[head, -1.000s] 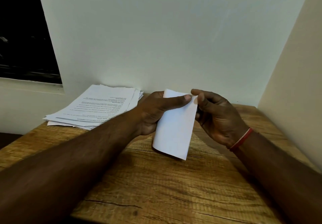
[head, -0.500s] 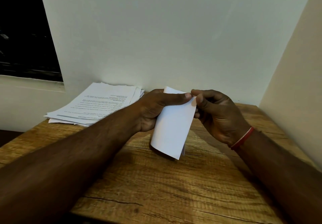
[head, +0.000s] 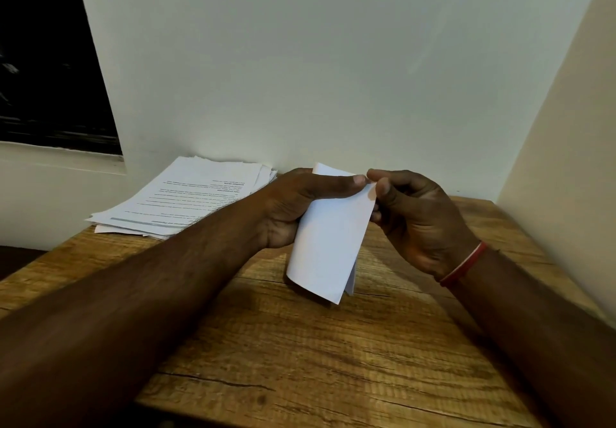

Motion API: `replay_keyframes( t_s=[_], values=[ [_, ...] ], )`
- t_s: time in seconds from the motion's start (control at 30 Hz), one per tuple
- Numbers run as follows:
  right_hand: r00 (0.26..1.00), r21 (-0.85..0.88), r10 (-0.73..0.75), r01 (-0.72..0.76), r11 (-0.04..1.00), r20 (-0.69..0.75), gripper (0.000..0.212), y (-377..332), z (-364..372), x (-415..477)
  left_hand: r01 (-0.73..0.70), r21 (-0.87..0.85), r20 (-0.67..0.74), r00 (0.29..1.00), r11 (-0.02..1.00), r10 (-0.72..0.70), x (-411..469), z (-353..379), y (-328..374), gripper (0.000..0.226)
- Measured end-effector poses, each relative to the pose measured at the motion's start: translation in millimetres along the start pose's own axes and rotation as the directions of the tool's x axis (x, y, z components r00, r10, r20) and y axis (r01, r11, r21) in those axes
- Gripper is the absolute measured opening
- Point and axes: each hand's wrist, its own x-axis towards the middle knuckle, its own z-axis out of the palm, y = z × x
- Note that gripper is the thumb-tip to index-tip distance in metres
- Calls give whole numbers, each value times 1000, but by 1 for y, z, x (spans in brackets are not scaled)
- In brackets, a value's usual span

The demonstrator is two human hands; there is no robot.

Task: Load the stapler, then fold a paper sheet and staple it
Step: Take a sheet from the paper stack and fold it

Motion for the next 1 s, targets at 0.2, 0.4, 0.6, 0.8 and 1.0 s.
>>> replay_keyframes(
  t_s=[0.2, 0.4, 0.6, 0.8, 1.0],
  values=[
    [1000, -2, -2, 2, 1000, 4, 15, 3, -2, 1, -18, 7, -9, 1000, 1000, 19, 2, -2, -1, 25],
    [993, -40, -55, 51, 998, -107, 22, 8, -10, 6, -164, 107, -163, 970, 981, 180, 7, -3, -2, 23],
    [973, -205, -116, 74, 976, -201, 34, 16, -14, 10, -271, 697, -247, 779, 664, 577, 10, -8, -4, 19],
    [963, -349, -205, 134, 928, -174, 13, 18, -20, 11, -285, 731, -220, 762, 620, 609, 12, -8, -8, 18],
    [885, -622, -415, 205, 756, -213, 5, 14, -21, 12, -446, 706, -143, 671, 549, 728, 14, -11, -7, 46]
  ],
)
